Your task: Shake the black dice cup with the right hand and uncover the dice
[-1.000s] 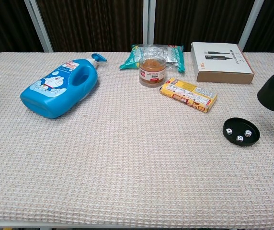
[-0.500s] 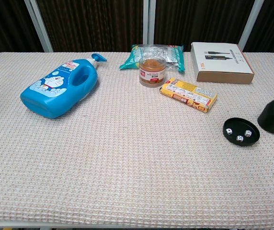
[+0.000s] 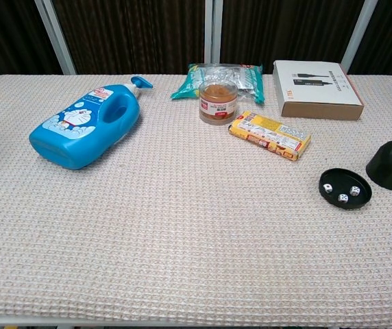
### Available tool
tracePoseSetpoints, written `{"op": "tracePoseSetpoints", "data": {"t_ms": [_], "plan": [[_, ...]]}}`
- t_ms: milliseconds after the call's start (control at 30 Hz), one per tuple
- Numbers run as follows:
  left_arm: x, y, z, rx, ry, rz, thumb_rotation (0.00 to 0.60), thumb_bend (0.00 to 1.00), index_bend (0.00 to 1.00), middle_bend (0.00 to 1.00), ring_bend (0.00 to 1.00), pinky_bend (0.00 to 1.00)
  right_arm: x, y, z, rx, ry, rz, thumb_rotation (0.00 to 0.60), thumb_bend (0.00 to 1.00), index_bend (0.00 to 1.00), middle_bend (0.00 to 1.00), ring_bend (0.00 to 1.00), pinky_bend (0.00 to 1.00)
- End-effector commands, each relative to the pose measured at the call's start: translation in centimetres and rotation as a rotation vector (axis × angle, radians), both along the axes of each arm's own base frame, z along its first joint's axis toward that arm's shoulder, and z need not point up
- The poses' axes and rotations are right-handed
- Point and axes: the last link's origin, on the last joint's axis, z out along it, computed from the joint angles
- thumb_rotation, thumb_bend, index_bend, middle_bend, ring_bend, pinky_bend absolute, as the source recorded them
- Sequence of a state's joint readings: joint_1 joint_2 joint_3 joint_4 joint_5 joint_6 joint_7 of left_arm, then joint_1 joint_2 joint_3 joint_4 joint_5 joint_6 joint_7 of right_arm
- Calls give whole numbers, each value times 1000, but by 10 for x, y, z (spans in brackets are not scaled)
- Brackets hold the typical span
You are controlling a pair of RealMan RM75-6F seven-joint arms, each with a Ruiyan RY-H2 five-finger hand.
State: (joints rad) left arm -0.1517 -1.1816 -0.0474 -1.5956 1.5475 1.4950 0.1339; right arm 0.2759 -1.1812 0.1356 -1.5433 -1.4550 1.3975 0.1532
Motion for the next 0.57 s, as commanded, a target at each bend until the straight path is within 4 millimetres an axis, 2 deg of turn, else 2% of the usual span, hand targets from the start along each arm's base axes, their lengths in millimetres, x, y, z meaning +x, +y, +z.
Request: {"op": "tracePoseSetpoints", "data": {"t_ms": [33, 200, 367, 567], "plan": [[1, 1, 1, 1, 1, -2, 600, 133, 174, 136, 62, 302, -1, 20, 19, -94, 142, 21, 600, 0, 0, 12, 0, 0], [3, 1, 1, -3, 0, -8, 600, 133, 174, 136, 62, 302, -20, 41, 20, -84, 307, -98, 600, 0, 0, 4, 0, 0], [4, 0, 0, 23, -13, -32, 600, 132, 174, 136, 62, 302, -32, 53, 21, -94, 294, -146, 600, 0, 0, 1, 0, 0], [4, 0, -1, 22, -10, -38, 600, 133, 174, 136, 62, 302, -33, 57, 22, -102, 267, -137, 600, 1, 0, 1, 0, 0]]}}
